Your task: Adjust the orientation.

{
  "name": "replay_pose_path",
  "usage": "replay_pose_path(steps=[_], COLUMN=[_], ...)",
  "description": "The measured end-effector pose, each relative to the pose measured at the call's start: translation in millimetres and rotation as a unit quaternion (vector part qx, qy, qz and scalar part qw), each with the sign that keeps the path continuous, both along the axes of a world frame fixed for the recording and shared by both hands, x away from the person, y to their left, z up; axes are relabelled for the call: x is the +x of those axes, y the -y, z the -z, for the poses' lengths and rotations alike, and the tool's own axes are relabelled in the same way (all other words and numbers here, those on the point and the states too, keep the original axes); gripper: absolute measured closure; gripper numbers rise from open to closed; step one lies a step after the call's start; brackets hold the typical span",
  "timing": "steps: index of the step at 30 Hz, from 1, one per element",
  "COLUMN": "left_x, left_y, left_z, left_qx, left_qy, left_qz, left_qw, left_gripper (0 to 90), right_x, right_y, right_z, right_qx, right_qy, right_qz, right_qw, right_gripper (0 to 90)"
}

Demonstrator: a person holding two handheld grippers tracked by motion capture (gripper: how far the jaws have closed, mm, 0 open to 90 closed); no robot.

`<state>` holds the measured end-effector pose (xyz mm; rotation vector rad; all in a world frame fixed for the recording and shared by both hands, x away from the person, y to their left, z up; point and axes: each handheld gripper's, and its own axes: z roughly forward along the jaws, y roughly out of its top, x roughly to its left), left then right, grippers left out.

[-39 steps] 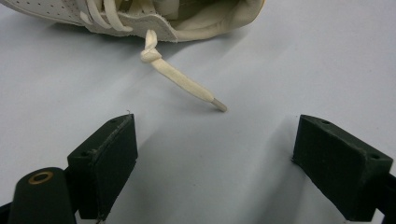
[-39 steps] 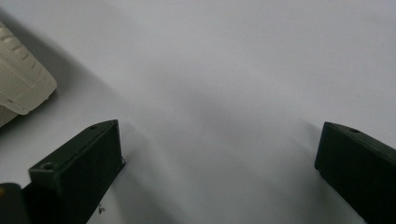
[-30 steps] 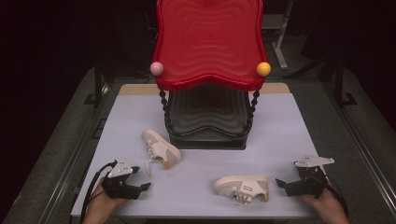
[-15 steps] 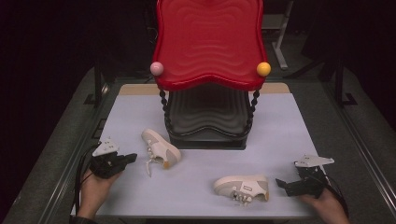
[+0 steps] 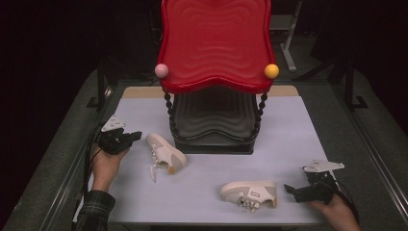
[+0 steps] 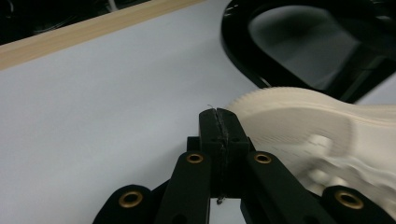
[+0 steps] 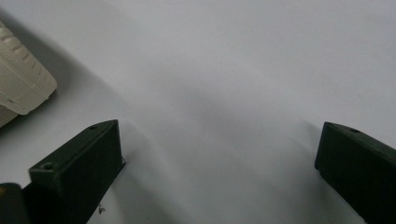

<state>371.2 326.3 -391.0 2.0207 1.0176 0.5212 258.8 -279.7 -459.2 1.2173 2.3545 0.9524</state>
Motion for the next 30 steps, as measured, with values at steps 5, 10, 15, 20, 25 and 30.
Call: replay_pose_path(steps=[5, 10, 15, 20, 25, 30], left_x=[18.9, 29.8, 35.8, 34.3, 28.7, 20.6], left_y=[1.7, 3.7, 12.4, 13.4, 14.8, 21.3], left_z=[6.2, 14.2, 24.0, 25.0, 27.8, 27.1], left_qx=[-0.005, -0.009, -0.017, -0.023, -0.035, -0.035], left_qy=[-0.004, -0.005, -0.013, -0.007, -0.004, -0.007], left_qz=[-0.005, 0.002, 0.023, 0.025, 0.038, 0.058], left_qw=[1.0000, 0.9999, 0.9995, 0.9994, 0.9986, 0.9977], left_gripper=[89.9, 89.9, 89.9, 90.0, 90.0, 90.0], right_x=[0.1, 0.0, 0.1, 0.0, 0.0, 0.1], right_y=[0.0, 0.0, 0.0, 0.1, 0.1, 0.0], right_z=[0.0, 0.0, 0.0, 0.0, 0.0, 0.1], right_qx=[0.000, 0.000, 0.000, 0.000, 0.000, 0.000], right_qy=[0.000, 0.000, 0.000, 0.000, 0.000, 0.000], right_qz=[0.000, 0.000, 0.000, 0.000, 0.000, 0.000], right_qw=[1.0000, 1.0000, 1.0000, 1.0000, 1.0000, 1.0000], right_gripper=[0.0, 0.0, 0.0, 0.0, 0.0, 0.0])
